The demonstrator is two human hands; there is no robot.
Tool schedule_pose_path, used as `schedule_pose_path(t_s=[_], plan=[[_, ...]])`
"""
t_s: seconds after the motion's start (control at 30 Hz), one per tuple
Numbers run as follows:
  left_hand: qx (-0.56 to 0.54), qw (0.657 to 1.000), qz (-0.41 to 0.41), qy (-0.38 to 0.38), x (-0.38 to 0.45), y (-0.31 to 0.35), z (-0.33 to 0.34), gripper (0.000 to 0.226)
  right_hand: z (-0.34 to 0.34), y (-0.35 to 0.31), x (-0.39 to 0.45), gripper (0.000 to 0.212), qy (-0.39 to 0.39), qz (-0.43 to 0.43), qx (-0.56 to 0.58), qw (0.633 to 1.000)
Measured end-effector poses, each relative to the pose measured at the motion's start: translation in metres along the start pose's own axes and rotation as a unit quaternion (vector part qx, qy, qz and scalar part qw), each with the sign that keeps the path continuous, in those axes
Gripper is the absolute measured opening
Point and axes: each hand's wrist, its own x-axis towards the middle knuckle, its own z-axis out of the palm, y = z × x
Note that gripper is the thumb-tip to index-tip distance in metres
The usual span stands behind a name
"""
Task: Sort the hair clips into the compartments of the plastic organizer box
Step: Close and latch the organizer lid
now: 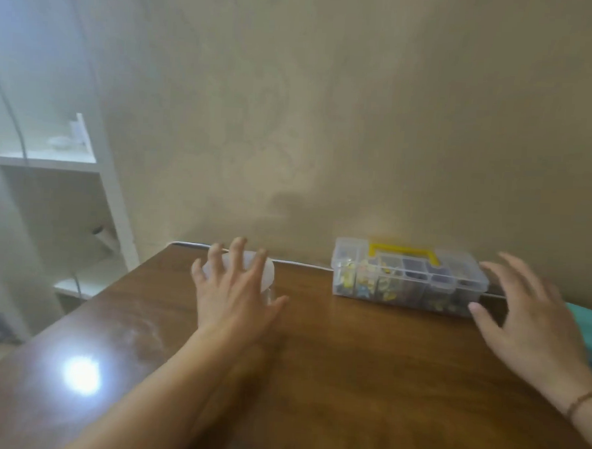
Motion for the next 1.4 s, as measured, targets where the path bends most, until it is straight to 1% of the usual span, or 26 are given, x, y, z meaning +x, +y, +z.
schedule_pose_path(t_s=[0.03, 0.1, 0.17, 0.23, 0.3, 0.4, 0.47, 0.53, 0.6, 0.67, 0.73, 0.8, 0.87, 0.97, 1.03, 1.07, 1.13, 1.2, 1.3, 1.33, 1.4], plan=[[-0.024, 0.999, -0.036, -0.012, -0.003, -0.01, -0.001, 0.074, -0.003, 0.0, -0.007, 0.058, 0.026, -0.02, -0.006, 0.999], [-0.112, 0.987, -0.104, -0.056, -0.006, -0.02, -0.001, 0.076, -0.005, -0.003, -0.021, 0.054, 0.047, -0.044, -0.011, 0.998], [-0.193, 0.97, -0.126, -0.08, -0.006, -0.02, 0.0, 0.079, -0.009, -0.004, -0.032, 0.053, 0.051, -0.05, -0.017, 0.997], [-0.229, 0.964, -0.123, -0.064, -0.003, -0.019, -0.002, 0.08, -0.016, 0.0, -0.04, 0.054, 0.054, -0.051, -0.023, 0.997], [-0.25, 0.961, -0.115, -0.023, 0.004, -0.015, -0.009, 0.078, -0.023, 0.009, -0.045, 0.054, 0.065, -0.048, -0.02, 0.997], [-0.302, 0.95, -0.074, 0.04, 0.027, 0.003, -0.027, 0.077, -0.031, 0.032, -0.047, 0.052, 0.088, -0.038, -0.035, 0.995], [-0.332, 0.941, -0.039, 0.047, 0.05, 0.029, -0.041, 0.079, -0.035, 0.05, -0.046, 0.052, 0.085, -0.009, -0.071, 0.994], [-0.352, 0.935, -0.003, 0.034, 0.069, 0.062, -0.049, 0.081, -0.038, 0.064, -0.047, 0.057, 0.078, 0.043, -0.091, 0.992], [-0.356, 0.934, 0.028, 0.008, 0.082, 0.094, -0.048, 0.084, -0.039, 0.073, -0.049, 0.065, 0.069, 0.1, -0.104, 0.987], [-0.349, 0.936, 0.046, -0.024, 0.087, 0.119, -0.041, 0.086, -0.038, 0.08, -0.052, 0.079, 0.029, 0.154, -0.101, 0.982], [-0.339, 0.937, 0.06, -0.048, 0.086, 0.134, -0.03, 0.087, -0.036, 0.085, -0.056, 0.091, -0.019, 0.212, -0.072, 0.974], [-0.333, 0.938, 0.07, -0.062, 0.082, 0.14, -0.02, 0.09, -0.034, 0.086, -0.058, 0.095, -0.047, 0.251, -0.04, 0.966], [-0.333, 0.938, 0.07, -0.065, 0.076, 0.143, -0.012, 0.095, -0.032, 0.083, -0.058, 0.096, -0.056, 0.266, -0.033, 0.962], [-0.348, 0.933, 0.058, -0.07, 0.072, 0.142, -0.009, 0.108, -0.031, 0.078, -0.054, 0.089, -0.047, 0.271, -0.037, 0.961], [-0.383, 0.92, 0.048, -0.07, 0.065, 0.14, -0.008, 0.12, -0.03, 0.076, -0.05, 0.08, -0.037, 0.264, -0.037, 0.963], [-0.404, 0.912, 0.041, -0.06, 0.057, 0.138, -0.008, 0.121, -0.029, 0.078, -0.049, 0.076, -0.036, 0.259, -0.037, 0.964], [-0.44, 0.898, 0.018, -0.028, 0.032, 0.132, -0.004, 0.113, -0.024, 0.082, -0.046, 0.07, -0.041, 0.26, -0.032, 0.964], [-0.443, 0.896, -0.01, -0.026, 0.005, 0.121, 0.002, 0.102, -0.022, 0.084, -0.043, 0.064, -0.035, 0.274, -0.018, 0.961], [-0.372, 0.924, -0.024, -0.089, -0.022, 0.1, 0.012, 0.092, -0.023, 0.089, -0.037, 0.057, -0.004, 0.295, 0.026, 0.955], [-0.351, 0.929, -0.032, -0.114, -0.029, 0.095, 0.014, 0.092, -0.024, 0.09, -0.035, 0.055, 0.012, 0.3, 0.045, 0.953], [-0.336, 0.932, -0.04, -0.131, -0.041, 0.088, 0.016, 0.091, -0.027, 0.085, -0.029, 0.052, 0.049, 0.289, 0.079, 0.953]])
